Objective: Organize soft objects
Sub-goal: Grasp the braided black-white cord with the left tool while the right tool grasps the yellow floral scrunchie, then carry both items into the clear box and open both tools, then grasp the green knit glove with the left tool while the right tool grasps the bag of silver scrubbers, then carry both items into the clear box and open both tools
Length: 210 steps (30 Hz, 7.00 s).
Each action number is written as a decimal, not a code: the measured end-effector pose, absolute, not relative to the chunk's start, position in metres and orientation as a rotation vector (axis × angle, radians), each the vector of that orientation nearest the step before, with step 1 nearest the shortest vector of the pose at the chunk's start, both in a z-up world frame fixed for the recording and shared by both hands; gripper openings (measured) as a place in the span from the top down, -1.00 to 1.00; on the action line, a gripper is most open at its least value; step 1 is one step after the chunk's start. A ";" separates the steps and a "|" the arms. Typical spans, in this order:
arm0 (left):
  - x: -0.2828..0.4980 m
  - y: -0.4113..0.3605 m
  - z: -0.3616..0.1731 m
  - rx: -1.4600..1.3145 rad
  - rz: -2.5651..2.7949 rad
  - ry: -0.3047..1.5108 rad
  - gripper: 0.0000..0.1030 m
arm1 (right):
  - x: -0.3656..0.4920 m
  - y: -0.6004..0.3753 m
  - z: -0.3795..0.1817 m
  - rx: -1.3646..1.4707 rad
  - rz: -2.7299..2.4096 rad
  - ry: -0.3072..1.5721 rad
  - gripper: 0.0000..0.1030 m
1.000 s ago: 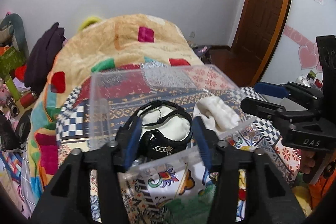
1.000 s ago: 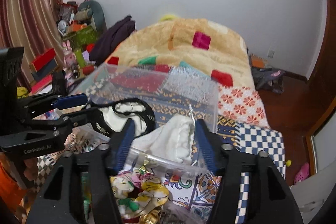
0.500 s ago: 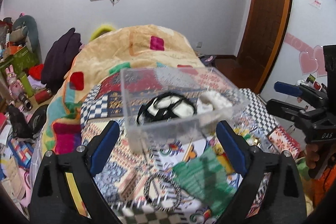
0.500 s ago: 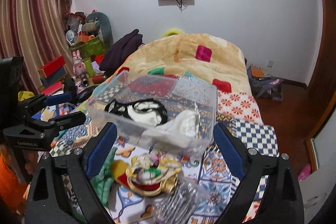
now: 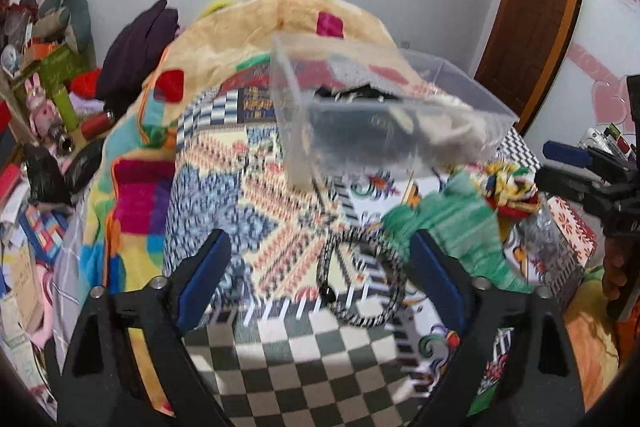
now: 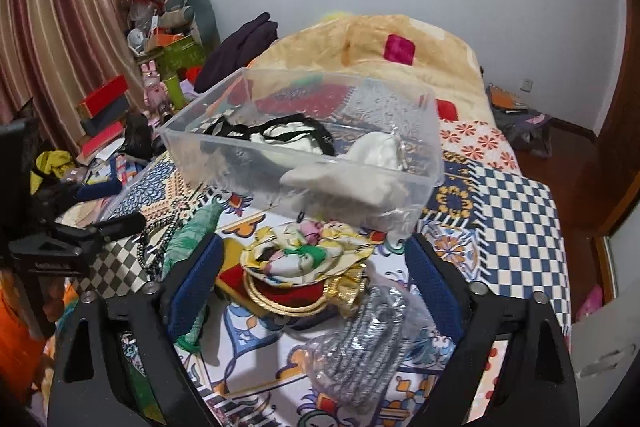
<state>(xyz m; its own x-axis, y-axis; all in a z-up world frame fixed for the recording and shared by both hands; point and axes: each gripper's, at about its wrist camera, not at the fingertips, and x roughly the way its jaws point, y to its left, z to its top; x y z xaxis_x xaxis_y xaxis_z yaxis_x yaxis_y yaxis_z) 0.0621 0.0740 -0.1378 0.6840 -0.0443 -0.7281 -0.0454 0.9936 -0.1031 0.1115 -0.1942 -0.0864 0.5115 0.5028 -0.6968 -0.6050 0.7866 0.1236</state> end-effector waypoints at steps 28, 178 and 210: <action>0.053 0.071 -0.134 -0.069 -0.013 0.794 0.86 | 0.104 -0.202 -0.060 -0.136 0.675 0.725 0.74; 0.181 0.043 -0.085 -0.019 -0.071 0.678 0.77 | 0.173 -0.151 -0.053 -0.181 0.667 0.698 0.51; 0.119 0.024 -0.077 -0.032 -0.134 0.664 -0.71 | 0.129 -0.188 -0.046 -0.214 0.644 0.669 -0.59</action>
<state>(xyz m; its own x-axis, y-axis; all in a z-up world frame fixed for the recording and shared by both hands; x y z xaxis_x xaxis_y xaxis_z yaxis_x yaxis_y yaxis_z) 0.1193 0.0238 -0.0774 0.7793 -0.1339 -0.6122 0.1133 0.9909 -0.0725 0.1292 -0.1878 -0.0458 0.6007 0.4846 -0.6358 -0.6170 0.7868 0.0168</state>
